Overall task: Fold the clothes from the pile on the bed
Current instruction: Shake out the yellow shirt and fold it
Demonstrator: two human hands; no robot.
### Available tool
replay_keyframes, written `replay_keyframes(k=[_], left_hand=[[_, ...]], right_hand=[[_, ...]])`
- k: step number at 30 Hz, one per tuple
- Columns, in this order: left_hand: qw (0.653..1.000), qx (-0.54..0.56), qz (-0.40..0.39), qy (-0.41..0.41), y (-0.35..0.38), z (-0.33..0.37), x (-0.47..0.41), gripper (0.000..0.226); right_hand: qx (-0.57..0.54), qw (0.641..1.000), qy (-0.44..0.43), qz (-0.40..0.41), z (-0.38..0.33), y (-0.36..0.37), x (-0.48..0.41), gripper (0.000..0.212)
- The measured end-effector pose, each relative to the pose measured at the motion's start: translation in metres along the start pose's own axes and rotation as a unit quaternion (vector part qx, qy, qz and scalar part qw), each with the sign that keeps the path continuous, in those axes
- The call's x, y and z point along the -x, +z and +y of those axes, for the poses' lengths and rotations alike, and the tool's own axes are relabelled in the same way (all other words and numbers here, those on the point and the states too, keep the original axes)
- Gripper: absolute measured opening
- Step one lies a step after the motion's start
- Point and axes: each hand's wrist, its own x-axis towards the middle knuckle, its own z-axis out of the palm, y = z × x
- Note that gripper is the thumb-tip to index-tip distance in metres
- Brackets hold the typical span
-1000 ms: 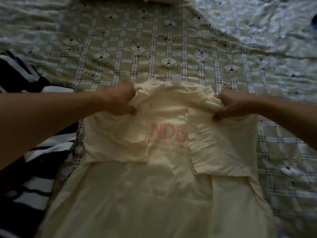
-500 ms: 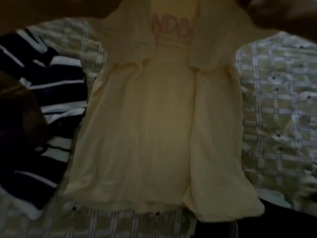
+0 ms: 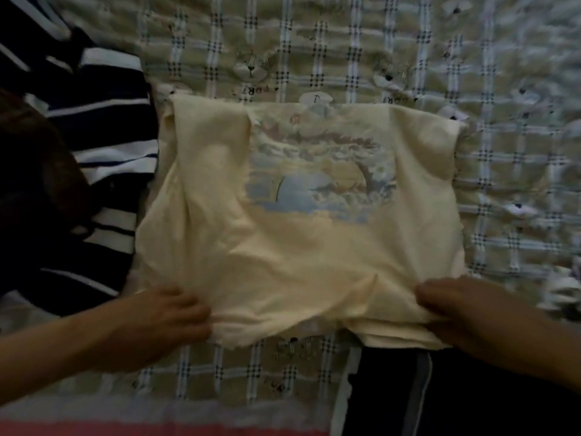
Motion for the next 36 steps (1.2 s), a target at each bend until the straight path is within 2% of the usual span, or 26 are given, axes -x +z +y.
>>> replay_keyframes(k=[1, 2, 3, 4, 5, 6, 7, 8, 9, 10, 11, 13, 15, 17, 21, 25, 27, 29, 31, 32, 34, 36], left_hand=[[0.996, 0.052, -0.076, -0.005, 0.0, 0.005, 0.004, 0.034], [0.99, 0.084, -0.11, -0.019, -0.008, 0.004, 0.005, 0.027], [0.993, 0.089, -0.071, -0.029, -0.017, -0.005, 0.004, 0.019], [0.994, 0.09, 0.015, -0.052, -0.028, -0.016, 0.001, 0.015], [0.985, 0.072, 0.134, -0.078, -0.038, -0.031, -0.007, 0.015], [0.962, 0.085, 0.228, -0.123, -0.053, -0.045, -0.015, 0.02], [0.928, 0.094, 0.314, -0.175, -0.064, -0.064, -0.024, 0.024], [0.892, 0.098, 0.371, -0.238, -0.079, -0.084, -0.034, 0.028], [0.856, 0.087, 0.407, -0.307, -0.091, -0.106, -0.044, 0.033], [0.821, 0.083, 0.422, -0.376, -0.101, -0.127, -0.053, 0.038], [0.79, 0.096, 0.426, -0.431, -0.107, -0.146, -0.059, 0.043], [0.762, 0.156, 0.429, -0.46, -0.105, -0.168, -0.073, 0.042], [0.792, 0.182, 0.406, -0.419, -0.097, -0.175, -0.08, 0.039], [0.814, 0.175, 0.39, -0.393, -0.101, -0.175, -0.077, 0.043], [0.814, 0.079, 0.393, -0.42, -0.119, -0.203, -0.056, 0.05], [0.795, 0.02, 0.387, -0.467, -0.137, -0.228, -0.045, 0.046], [0.794, 0.022, 0.391, -0.464, -0.142, -0.236, -0.052, 0.046], [0.8, 0.007, 0.366, -0.475, -0.124, -0.261, -0.051, 0.055], [0.807, -0.026, 0.3, -0.509, -0.094, -0.29, -0.05, 0.076], [0.793, 0.0, 0.297, -0.532, -0.089, -0.283, -0.054, 0.081], [0.785, 0.019, 0.345, -0.515, -0.104, -0.214, -0.078, 0.067], [0.837, 0.011, 0.372, -0.4, -0.113, -0.136, -0.108, 0.062]], right_hand=[[0.013, 0.997, 0.013, -0.07, 0.001, -0.007, -0.002, 0.025], [0.019, 0.994, 0.032, -0.107, 0.011, -0.02, -0.006, 0.032], [-0.001, 0.982, 0.06, -0.181, 0.008, -0.039, -0.008, 0.037], [-0.018, 0.974, 0.072, -0.216, 0.004, -0.054, -0.008, 0.038], [-0.039, 0.983, 0.074, -0.165, 0.009, -0.068, -0.015, 0.035], [-0.061, 0.994, 0.078, -0.048, 0.019, -0.082, -0.027, 0.029], [-0.076, 0.987, 0.101, 0.095, 0.03, -0.093, -0.039, 0.023], [-0.112, 0.957, 0.137, 0.229, 0.043, -0.103, -0.052, 0.021], [-0.157, 0.916, 0.17, 0.329, 0.056, -0.112, -0.065, 0.028], [-0.202, 0.88, 0.199, 0.38, 0.065, -0.12, -0.078, 0.041], [-0.254, 0.859, 0.23, 0.38, 0.076, -0.124, -0.09, 0.056], [-0.348, 0.844, 0.255, 0.318, 0.091, -0.131, -0.105, 0.071], [-0.41, 0.851, 0.238, 0.225, 0.098, -0.134, -0.111, 0.054], [-0.405, 0.87, 0.218, 0.178, 0.108, -0.138, -0.11, 0.033], [-0.418, 0.851, 0.228, 0.222, 0.133, -0.157, -0.094, 0.024], [-0.496, 0.769, 0.242, 0.323, 0.143, -0.176, -0.085, 0.019], [-0.517, 0.731, 0.256, 0.364, 0.144, -0.177, -0.092, 0.026], [-0.561, 0.691, 0.262, 0.374, 0.143, -0.166, -0.099, 0.039], [-0.622, 0.651, 0.247, 0.358, 0.139, -0.15, -0.102, 0.051], [-0.642, 0.64, 0.238, 0.348, 0.136, -0.141, -0.103, 0.049], [-0.665, 0.633, 0.216, 0.332, 0.13, -0.126, -0.099, 0.032], [-0.671, 0.64, 0.211, 0.31, 0.124, -0.114, -0.094, 0.033]])
